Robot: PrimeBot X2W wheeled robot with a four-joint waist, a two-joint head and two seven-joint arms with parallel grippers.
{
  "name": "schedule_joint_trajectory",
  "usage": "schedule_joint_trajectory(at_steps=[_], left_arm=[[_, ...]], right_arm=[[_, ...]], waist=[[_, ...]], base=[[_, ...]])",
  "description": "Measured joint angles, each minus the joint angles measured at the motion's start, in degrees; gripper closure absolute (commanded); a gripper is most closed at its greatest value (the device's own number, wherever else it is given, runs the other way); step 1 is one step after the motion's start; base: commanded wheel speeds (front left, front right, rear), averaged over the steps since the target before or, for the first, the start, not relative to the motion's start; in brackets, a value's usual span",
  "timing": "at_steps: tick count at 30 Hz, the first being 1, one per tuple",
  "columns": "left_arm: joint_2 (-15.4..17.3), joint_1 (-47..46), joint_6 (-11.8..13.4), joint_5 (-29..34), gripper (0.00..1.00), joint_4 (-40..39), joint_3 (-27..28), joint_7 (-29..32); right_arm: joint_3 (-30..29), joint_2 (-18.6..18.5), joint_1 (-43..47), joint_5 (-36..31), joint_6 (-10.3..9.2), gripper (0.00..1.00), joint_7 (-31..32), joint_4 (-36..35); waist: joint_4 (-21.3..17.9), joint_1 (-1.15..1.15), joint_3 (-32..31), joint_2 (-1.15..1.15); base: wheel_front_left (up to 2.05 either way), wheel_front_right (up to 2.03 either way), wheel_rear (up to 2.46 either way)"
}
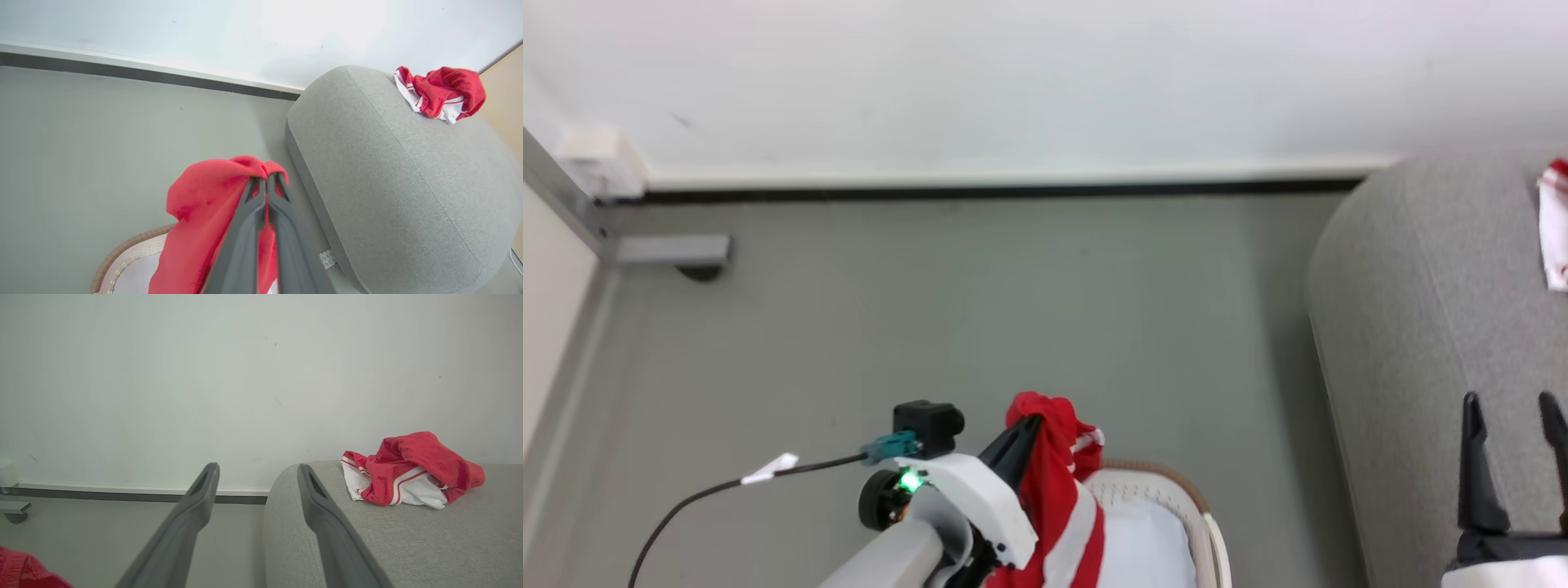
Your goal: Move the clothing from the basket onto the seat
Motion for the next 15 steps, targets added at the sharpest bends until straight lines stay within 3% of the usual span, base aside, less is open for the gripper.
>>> schedule_joint_trajectory(at_steps=[5, 15], left_arm=[[3.66, 4.58, 2.23, -0.51, 1.00, -9.03, 2.63, -0.07], [12.02, 8.04, 9.77, -1.92, 1.00, -30.66, 6.60, 2.47]], right_arm=[[1.15, 0.36, 2.50, -0.43, -0.01, 0.00, -0.01, 1.45], [2.24, 0.47, 4.39, -1.34, -0.01, 0.00, -0.01, 0.81]], waist=[[0.84, 0.00, -5.52, 0.00], [1.36, 0.00, -12.17, 0.00]], base=[[0.00, 0.00, 0.00], [0.00, 0.00, 0.00]])
